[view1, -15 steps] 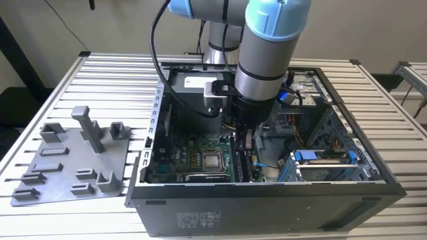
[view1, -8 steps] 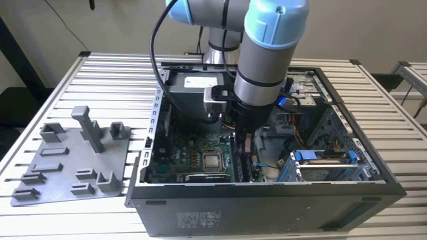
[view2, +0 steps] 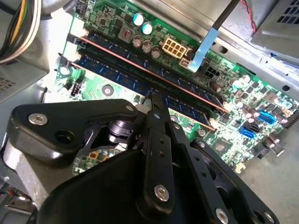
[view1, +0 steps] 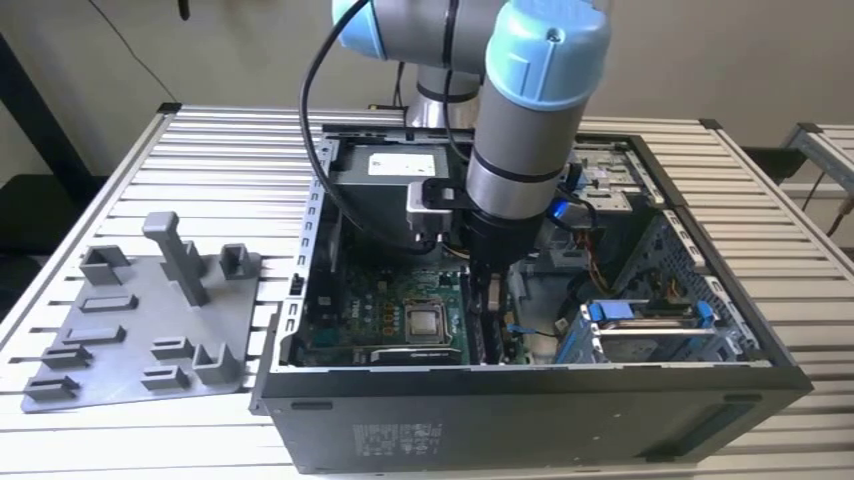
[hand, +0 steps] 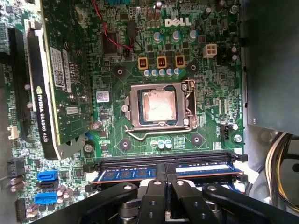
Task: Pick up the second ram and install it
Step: 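Press down the second ram until it locks into place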
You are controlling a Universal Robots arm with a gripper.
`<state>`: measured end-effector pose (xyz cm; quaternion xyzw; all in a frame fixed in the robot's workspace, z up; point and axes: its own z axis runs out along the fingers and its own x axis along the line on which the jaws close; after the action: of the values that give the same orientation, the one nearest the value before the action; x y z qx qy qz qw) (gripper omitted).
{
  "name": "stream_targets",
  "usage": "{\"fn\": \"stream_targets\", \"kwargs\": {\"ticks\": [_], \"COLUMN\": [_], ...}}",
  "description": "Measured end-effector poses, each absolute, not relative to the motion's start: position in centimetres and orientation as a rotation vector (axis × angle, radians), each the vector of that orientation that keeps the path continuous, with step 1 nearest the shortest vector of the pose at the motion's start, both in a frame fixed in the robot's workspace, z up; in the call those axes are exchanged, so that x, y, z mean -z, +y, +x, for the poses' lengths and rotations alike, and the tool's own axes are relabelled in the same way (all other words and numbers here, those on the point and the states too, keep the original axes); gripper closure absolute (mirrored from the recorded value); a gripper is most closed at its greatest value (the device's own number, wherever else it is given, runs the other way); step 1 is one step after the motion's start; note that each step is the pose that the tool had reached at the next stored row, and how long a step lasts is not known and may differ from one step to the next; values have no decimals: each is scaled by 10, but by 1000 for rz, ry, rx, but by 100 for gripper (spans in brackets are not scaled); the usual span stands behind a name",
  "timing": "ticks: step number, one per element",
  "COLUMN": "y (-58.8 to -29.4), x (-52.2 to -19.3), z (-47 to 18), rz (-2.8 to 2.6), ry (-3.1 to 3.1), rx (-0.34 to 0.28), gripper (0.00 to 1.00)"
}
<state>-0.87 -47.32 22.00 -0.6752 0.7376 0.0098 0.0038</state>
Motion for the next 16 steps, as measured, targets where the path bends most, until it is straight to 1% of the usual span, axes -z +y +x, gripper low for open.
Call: {"fn": "stream_targets", "kwargs": {"ticks": [3,6,16], "y": [-473,-473,-473], "x": [-223,-237,-269], "z": [-9,-9,-9], "rz": [-2113,-2115,-2115], "ry": [2309,2311,2311], "rx": [-35,-32,-32], "gripper": [89,89,89]}}
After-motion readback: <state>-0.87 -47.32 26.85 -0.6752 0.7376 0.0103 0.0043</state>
